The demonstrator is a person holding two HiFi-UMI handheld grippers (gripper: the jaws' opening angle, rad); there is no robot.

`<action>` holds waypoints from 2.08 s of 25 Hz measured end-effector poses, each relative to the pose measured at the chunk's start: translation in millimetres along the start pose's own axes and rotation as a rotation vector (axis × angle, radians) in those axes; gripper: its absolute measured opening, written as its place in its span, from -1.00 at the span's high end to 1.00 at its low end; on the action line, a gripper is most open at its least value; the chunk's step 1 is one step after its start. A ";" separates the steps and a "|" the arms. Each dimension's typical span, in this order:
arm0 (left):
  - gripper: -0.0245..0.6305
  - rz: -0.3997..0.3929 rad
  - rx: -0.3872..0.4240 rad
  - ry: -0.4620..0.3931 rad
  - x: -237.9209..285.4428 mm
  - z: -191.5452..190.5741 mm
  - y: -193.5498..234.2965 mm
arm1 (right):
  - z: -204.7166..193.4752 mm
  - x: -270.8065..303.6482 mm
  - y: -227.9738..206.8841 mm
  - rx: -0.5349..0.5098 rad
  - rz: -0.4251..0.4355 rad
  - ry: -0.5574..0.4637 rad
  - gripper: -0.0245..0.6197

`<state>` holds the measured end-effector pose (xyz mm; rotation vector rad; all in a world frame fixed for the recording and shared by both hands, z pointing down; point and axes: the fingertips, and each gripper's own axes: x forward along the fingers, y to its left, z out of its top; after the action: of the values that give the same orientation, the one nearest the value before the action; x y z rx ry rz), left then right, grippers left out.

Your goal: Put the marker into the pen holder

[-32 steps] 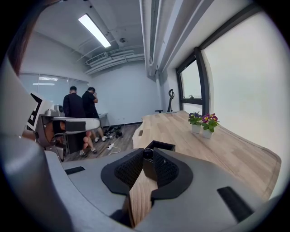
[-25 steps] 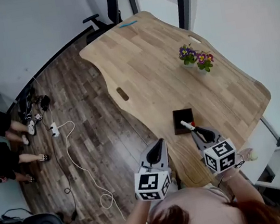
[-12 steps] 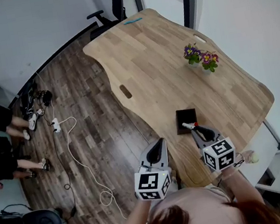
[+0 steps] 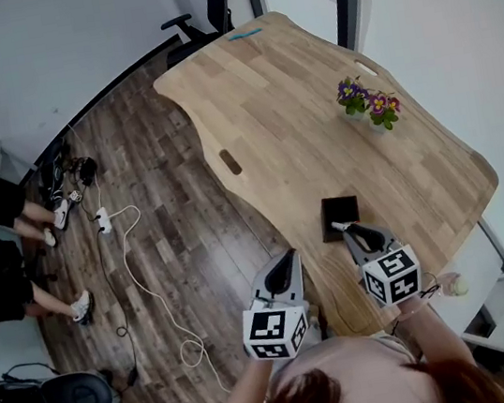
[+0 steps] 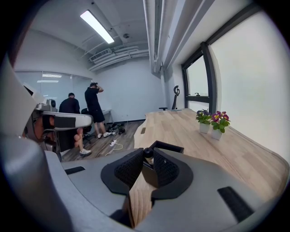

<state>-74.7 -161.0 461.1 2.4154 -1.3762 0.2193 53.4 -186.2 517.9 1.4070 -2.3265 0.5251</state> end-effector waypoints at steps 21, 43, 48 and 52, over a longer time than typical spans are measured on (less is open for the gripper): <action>0.92 0.013 -0.007 0.006 7.9 1.4 8.5 | -8.2 24.8 3.3 -0.052 0.011 0.067 0.73; 0.92 0.032 -0.006 -0.006 7.6 7.3 12.4 | 0.3 19.9 6.0 -0.073 -0.004 0.034 0.64; 0.92 0.040 0.000 -0.016 5.2 11.2 12.0 | 7.0 10.4 5.7 -0.087 -0.018 -0.009 0.64; 0.92 0.047 -0.011 -0.024 2.7 13.3 11.2 | 12.1 0.1 4.8 -0.089 -0.034 -0.043 0.64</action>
<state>-83.4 -173.4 452.1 2.3866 -1.4420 0.1944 47.6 -190.2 506.9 1.4267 -2.3249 0.3806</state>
